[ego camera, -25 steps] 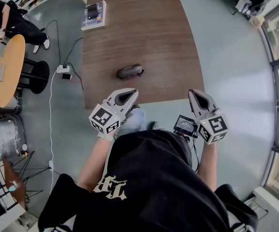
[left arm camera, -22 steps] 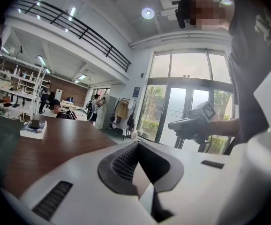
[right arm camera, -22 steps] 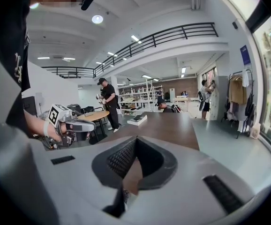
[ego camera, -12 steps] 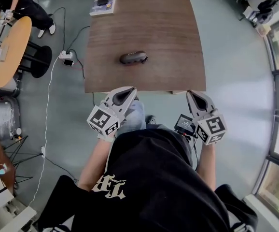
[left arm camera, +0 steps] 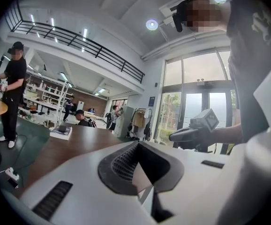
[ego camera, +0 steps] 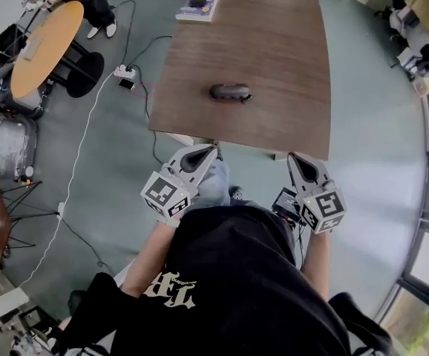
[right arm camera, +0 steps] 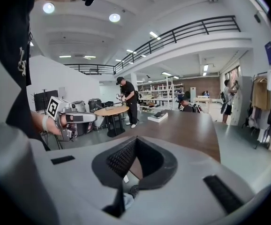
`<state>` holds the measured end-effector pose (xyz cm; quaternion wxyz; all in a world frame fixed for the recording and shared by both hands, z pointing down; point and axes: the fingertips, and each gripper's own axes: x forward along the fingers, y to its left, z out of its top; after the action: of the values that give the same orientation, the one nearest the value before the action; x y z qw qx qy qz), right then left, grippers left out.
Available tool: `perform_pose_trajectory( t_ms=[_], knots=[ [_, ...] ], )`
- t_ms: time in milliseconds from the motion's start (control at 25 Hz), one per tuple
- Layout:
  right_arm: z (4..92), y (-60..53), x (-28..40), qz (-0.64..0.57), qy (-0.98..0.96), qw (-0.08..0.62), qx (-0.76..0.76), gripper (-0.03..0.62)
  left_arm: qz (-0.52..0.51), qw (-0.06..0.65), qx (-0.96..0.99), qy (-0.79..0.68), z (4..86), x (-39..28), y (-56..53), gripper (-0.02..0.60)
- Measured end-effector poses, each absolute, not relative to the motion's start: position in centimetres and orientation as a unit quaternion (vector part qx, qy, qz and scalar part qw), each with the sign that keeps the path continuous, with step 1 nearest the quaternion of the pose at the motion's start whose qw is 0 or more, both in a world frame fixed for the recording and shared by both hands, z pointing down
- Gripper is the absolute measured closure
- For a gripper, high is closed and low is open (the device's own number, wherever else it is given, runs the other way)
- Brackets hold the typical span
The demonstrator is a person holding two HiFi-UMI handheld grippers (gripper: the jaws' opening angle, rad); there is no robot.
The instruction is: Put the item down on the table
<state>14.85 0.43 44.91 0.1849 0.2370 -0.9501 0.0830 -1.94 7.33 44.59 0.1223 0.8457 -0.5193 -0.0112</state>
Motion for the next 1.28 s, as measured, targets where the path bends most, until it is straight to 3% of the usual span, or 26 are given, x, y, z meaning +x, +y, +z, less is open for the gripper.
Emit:
perform_pose_trajectory(
  t_ms=[360, 1280],
  knots=[
    [45.0, 1.9, 10.9, 0.068, -0.961, 0.186, 0.191, 0.606, -0.014, 0.119, 0.824, -0.554, 44.4, -4.9, 9.5, 0.575],
    [45.1, 2.1, 10.7, 0.054, -0.964, 0.19, 0.181, 0.606, -0.01, 0.127, 0.822, -0.555, 45.1, -4.8, 9.8, 0.575]
  ],
)
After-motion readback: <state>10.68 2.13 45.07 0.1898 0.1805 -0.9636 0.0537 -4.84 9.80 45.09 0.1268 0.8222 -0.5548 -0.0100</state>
